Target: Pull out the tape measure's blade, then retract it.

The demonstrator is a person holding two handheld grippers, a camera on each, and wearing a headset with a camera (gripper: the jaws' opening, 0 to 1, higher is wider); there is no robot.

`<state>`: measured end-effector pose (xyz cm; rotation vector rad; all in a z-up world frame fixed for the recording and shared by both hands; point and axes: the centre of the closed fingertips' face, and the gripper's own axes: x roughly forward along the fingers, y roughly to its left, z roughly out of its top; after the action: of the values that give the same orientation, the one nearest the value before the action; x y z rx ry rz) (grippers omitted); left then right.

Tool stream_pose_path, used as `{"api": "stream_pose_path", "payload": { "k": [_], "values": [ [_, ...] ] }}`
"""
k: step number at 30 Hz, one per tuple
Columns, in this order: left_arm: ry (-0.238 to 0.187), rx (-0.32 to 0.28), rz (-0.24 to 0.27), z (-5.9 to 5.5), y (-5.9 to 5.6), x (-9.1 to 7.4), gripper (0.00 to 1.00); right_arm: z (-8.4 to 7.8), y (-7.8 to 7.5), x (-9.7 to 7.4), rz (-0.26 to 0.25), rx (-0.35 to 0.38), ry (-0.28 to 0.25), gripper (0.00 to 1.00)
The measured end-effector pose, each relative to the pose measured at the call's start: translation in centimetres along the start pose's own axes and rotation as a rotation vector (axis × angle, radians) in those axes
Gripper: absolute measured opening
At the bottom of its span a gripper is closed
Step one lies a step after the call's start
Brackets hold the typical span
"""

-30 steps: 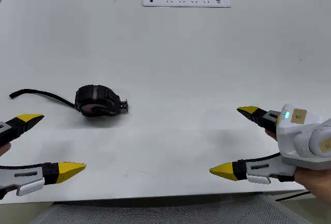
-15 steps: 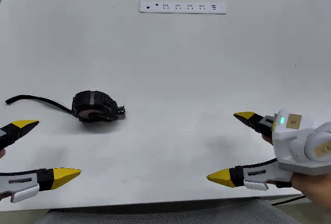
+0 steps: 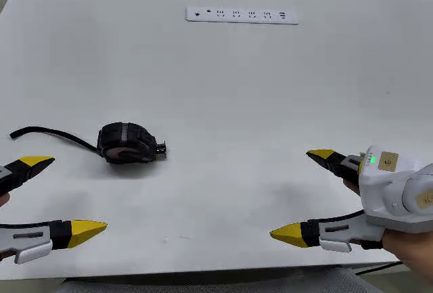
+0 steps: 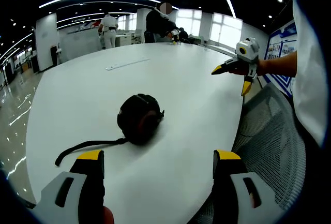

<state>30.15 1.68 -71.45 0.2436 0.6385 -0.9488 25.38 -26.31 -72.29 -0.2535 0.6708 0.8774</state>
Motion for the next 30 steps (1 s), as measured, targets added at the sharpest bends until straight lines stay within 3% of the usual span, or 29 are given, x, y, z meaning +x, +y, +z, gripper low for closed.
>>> {"api": "stream_pose_path", "payload": {
  "k": [8, 14, 30],
  "values": [
    [-0.008, 0.021, -0.021, 0.8, 0.1, 0.9, 0.82, 0.7, -0.2, 0.9, 0.027, -0.03, 0.011, 0.89],
    [-0.009, 0.026, -0.027, 1.5, 0.8, 1.5, 0.82, 1.0, -0.4, 1.8, 0.049, -0.034, 0.006, 0.86],
    [0.069, 0.128, -0.117, 2.2, 2.3, 3.9, 0.8, 1.9, -0.6, 4.8, 0.113, -0.076, 0.012, 0.86]
  ]
}}
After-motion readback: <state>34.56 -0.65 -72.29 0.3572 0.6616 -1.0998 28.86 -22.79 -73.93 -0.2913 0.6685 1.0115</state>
